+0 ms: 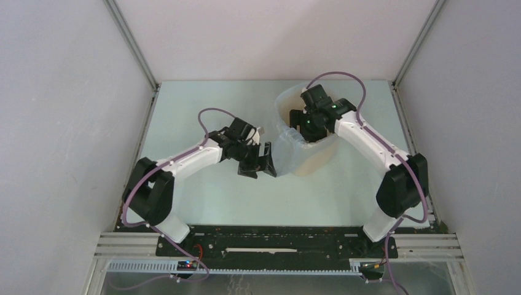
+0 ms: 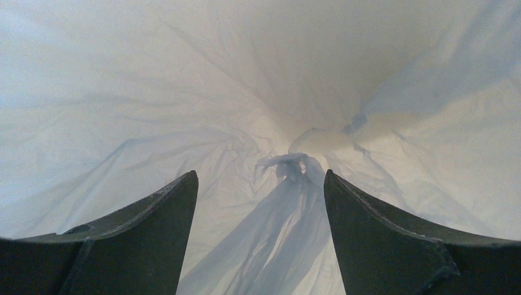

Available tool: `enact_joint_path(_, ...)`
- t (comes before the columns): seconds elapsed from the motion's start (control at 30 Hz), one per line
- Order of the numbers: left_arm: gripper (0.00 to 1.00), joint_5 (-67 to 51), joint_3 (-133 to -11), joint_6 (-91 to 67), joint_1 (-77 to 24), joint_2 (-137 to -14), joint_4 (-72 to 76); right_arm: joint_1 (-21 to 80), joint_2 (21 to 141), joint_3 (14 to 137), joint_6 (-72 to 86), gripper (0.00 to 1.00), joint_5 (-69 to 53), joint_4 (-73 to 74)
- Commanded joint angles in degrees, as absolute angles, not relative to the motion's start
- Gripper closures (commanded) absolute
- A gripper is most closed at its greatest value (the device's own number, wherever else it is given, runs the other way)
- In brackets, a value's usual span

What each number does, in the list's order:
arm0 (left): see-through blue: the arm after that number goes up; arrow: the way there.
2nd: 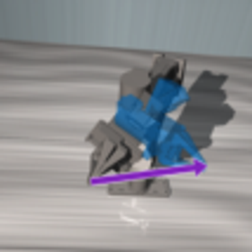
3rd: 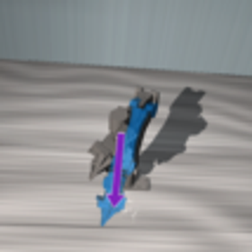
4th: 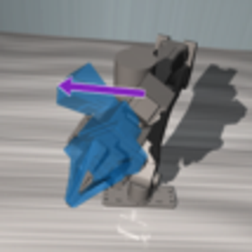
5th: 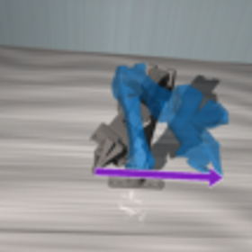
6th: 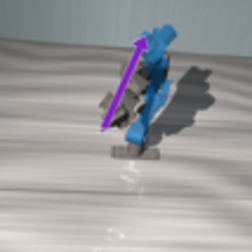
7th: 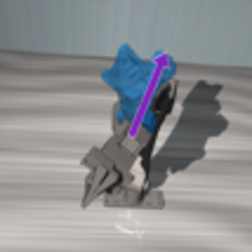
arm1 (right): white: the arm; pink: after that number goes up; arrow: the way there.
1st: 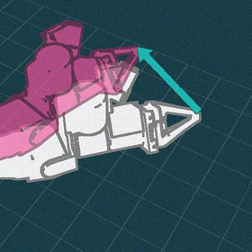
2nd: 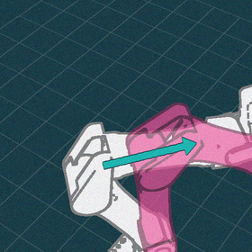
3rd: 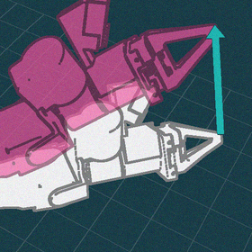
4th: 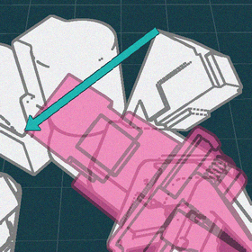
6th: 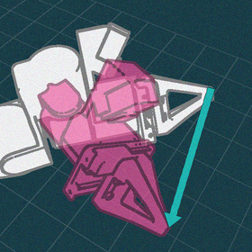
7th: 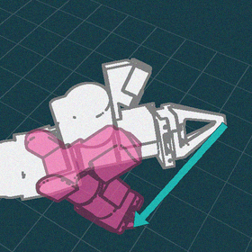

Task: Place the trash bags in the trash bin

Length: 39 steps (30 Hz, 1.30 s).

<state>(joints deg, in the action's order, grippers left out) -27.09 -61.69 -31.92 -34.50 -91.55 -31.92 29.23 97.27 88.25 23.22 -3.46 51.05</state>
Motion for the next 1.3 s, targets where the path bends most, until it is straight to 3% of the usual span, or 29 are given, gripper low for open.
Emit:
enact_joint_path(0.0, 0.06, -27.0, -64.0, -30.1, -35.0, -82.8, -30.0, 28.3, 88.0, 88.6, 19.9, 0.16, -5.7, 53.3)
enact_joint_path(0.37, 0.00, -28.7, -58.6, -28.8, -34.8, -70.4, -29.0, 27.5, 90.2, 86.9, 23.0, 0.16, -10.3, 51.2)
enact_joint_path(0.6, 0.00, -25.8, -57.6, -31.5, -34.8, -68.5, -30.3, 28.9, 95.4, 90.7, 22.6, 0.19, -6.1, 54.1)
enact_joint_path(0.77, 0.09, -27.7, -63.3, -35.1, -34.9, -66.6, -28.4, 30.0, 95.4, 92.9, 20.5, 0.20, -3.3, 55.7)
enact_joint_path(0.93, 0.08, -24.5, -68.4, -39.1, -33.9, -65.2, -25.7, 30.8, 97.4, 96.5, 20.0, 0.24, -3.4, 57.7)
enact_joint_path(1.13, 0.18, -29.8, -65.8, -52.0, -24.6, -64.7, -12.4, 27.6, 93.8, 96.4, 24.1, 0.24, -10.9, 55.5)
enact_joint_path(1.27, 0.14, -33.8, -63.9, -57.2, -20.6, -66.5, -5.6, 26.2, 91.2, 96.2, 26.3, 0.24, -14.4, 52.2)
